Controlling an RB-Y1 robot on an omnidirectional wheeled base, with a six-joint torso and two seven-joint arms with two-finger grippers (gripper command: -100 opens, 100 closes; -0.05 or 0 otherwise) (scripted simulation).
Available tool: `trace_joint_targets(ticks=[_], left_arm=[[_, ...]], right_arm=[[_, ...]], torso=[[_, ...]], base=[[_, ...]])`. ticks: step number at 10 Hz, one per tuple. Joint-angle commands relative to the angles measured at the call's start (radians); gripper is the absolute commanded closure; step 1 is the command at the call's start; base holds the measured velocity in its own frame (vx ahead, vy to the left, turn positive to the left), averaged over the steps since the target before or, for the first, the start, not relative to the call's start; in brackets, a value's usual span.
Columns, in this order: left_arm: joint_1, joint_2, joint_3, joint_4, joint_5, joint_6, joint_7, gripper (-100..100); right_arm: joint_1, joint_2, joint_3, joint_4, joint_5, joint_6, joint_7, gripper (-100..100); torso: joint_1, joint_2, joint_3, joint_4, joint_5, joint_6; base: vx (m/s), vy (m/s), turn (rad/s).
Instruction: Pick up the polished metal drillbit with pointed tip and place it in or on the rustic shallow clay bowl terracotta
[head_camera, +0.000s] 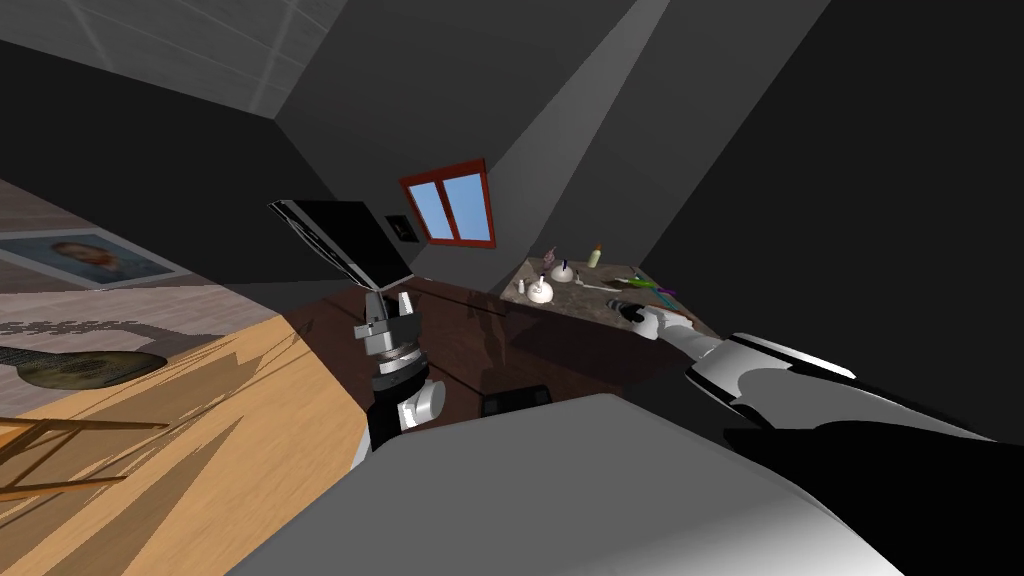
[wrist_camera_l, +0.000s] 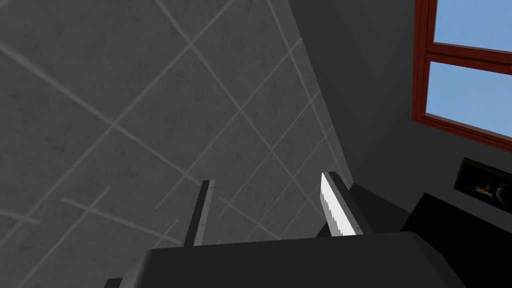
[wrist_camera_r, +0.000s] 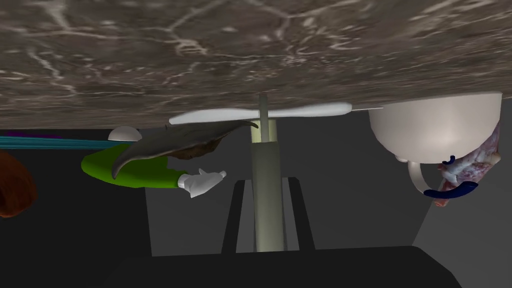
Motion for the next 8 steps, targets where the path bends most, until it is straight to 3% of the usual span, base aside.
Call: trace_joint_targets(ticks=[1, 8], left_arm=[[0.0, 0.0, 0.0, 0.0, 0.0, 0.0, 0.0, 0], [0.0, 0.0, 0.0, 0.0, 0.0, 0.0, 0.0, 0]], right_arm=[[0.011, -0.021, 0.014, -0.032, -0.005, 0.002, -0.01, 100], [-0.018, -0.169, 0.174, -0.175, -0.044, -0.004, -0.093, 100]], torso=[[0.0, 0.0, 0.0, 0.0, 0.0, 0.0], [0.0, -0.002, -0.001, -0.001, 0.001, 0.0]], base=[[-0.122, -0.02, -0.006], [-0.118, -0.029, -0.012]])
